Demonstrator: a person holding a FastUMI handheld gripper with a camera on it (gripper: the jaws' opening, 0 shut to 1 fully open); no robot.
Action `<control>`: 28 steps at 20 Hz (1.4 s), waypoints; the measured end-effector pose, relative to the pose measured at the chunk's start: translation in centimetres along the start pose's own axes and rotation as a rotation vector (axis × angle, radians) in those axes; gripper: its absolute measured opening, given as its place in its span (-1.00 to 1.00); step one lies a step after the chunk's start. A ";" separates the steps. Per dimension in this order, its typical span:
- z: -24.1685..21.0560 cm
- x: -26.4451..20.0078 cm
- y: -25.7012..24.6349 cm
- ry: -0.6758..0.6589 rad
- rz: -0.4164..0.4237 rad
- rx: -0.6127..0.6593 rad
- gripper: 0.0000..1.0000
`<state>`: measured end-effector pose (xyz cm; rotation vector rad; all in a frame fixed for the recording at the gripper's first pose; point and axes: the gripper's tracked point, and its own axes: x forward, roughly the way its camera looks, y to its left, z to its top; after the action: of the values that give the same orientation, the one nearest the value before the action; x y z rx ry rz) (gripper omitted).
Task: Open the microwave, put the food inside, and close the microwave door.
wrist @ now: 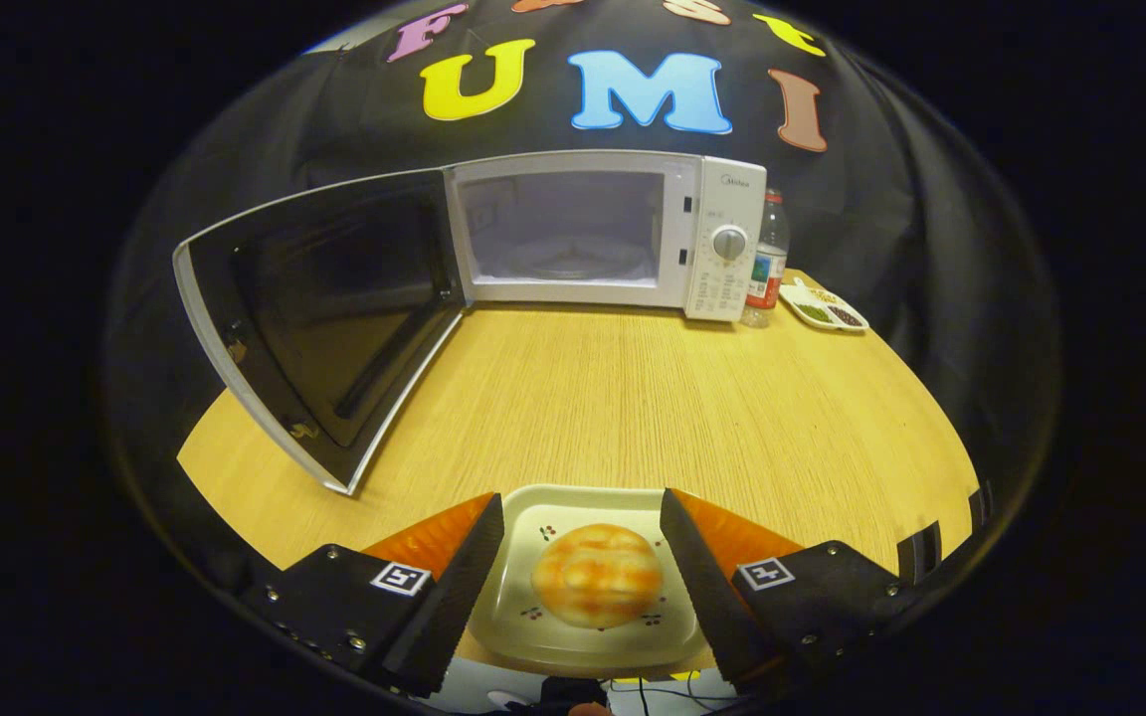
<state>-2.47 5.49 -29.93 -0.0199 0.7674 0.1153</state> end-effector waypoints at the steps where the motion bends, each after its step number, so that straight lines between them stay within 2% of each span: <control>1: -0.7 0.3 -0.2 0.021 -0.002 0.004 0.93; 9: -4.0 1.3 -0.7 0.146 0.023 0.003 0.93; 13: -4.0 1.8 -0.7 0.143 0.048 0.010 0.73; 14: -3.6 1.6 -0.4 0.136 0.067 0.021 0.57; 15: -3.2 1.7 -0.4 0.123 0.074 0.029 0.44; 16: -2.6 1.6 -0.3 0.114 0.086 0.035 0.41; 20: 0.6 1.8 -0.2 0.064 0.111 0.088 0.41; 28: 10.2 4.3 0.5 -0.093 0.192 0.203 0.40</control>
<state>7.64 7.07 -25.56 0.2506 0.6844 0.2185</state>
